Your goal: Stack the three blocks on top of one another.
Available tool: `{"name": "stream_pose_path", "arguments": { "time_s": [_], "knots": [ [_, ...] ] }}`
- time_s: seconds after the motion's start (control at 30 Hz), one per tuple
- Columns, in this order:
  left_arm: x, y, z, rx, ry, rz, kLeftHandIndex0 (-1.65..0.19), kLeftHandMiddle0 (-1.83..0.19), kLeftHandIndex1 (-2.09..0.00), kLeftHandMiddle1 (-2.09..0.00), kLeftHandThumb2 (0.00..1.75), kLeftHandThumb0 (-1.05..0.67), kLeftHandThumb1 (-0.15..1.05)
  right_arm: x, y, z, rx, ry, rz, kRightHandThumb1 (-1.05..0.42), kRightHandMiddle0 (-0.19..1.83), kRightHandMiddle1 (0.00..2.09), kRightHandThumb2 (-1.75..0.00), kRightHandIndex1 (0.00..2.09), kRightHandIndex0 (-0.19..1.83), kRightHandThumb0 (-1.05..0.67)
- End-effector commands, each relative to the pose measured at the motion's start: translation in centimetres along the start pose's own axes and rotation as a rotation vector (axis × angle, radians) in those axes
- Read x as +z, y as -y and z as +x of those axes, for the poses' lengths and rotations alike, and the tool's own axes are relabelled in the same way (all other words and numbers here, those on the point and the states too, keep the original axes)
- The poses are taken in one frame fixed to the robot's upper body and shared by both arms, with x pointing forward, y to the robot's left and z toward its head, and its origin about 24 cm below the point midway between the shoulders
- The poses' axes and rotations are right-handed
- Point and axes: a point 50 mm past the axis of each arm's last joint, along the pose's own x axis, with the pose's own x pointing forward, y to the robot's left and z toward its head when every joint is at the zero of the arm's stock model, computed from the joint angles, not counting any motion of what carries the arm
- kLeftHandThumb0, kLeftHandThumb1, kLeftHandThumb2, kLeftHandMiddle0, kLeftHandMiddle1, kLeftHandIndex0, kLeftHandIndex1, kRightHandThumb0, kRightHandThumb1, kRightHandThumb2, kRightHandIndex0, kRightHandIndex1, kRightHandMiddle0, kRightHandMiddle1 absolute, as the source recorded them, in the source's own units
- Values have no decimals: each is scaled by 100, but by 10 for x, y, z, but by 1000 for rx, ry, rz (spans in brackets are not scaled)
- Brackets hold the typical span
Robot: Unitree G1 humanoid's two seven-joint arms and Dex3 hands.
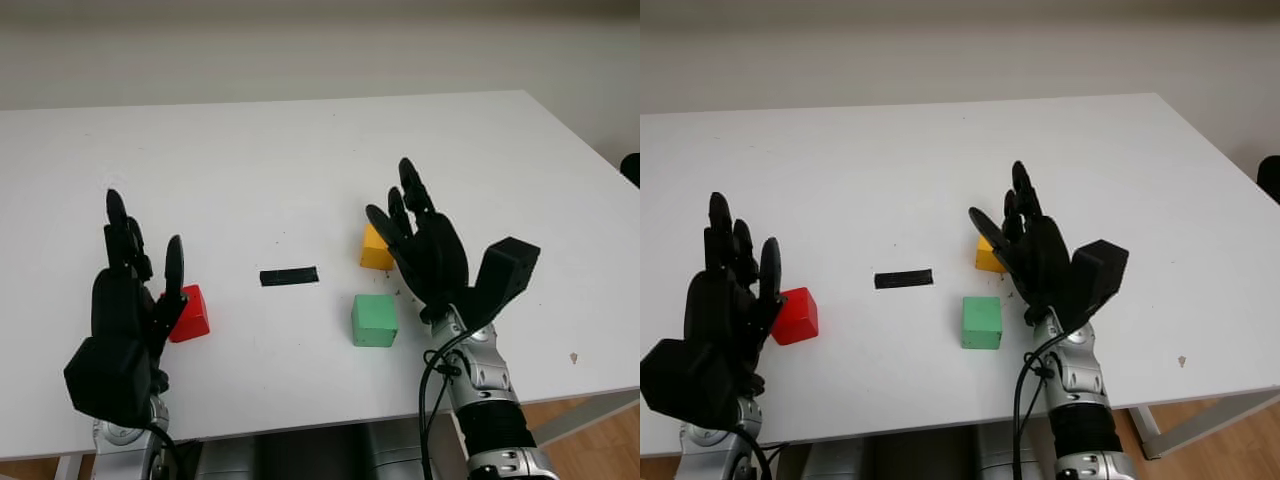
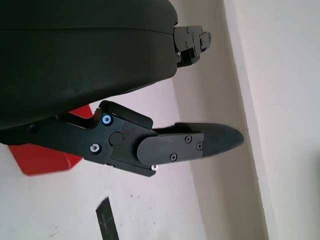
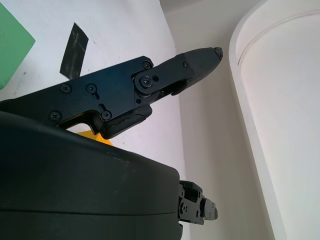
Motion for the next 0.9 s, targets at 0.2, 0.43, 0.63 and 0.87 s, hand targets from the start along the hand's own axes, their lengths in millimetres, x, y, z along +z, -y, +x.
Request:
{"name": "stream_pose_path", "arguments": {
  "time_s": [0.2,0.43,0.63,0.87],
  "knots": [
    [40,-46,12,-167,131,352,-19,-18,-13,-8,6,-74,102,21,4,11,45,90,-24,-93,-16,1,-5,0,-19,-77],
    [51,-57,19,-282,89,587,-23,-18,-11,-5,3,-76,93,33,6,18,42,113,-59,-93,-19,0,-5,0,-19,-85],
    [55,-55,22,-441,-22,716,-28,-17,-9,-5,5,-79,94,42,10,21,116,122,-41,-95,-19,0,-6,0,-19,-85],
    [52,-48,24,-541,-88,813,-29,-14,-7,-5,5,-81,92,57,15,29,130,112,-71,-94,-19,0,-5,0,-19,-88]
  ]
}}
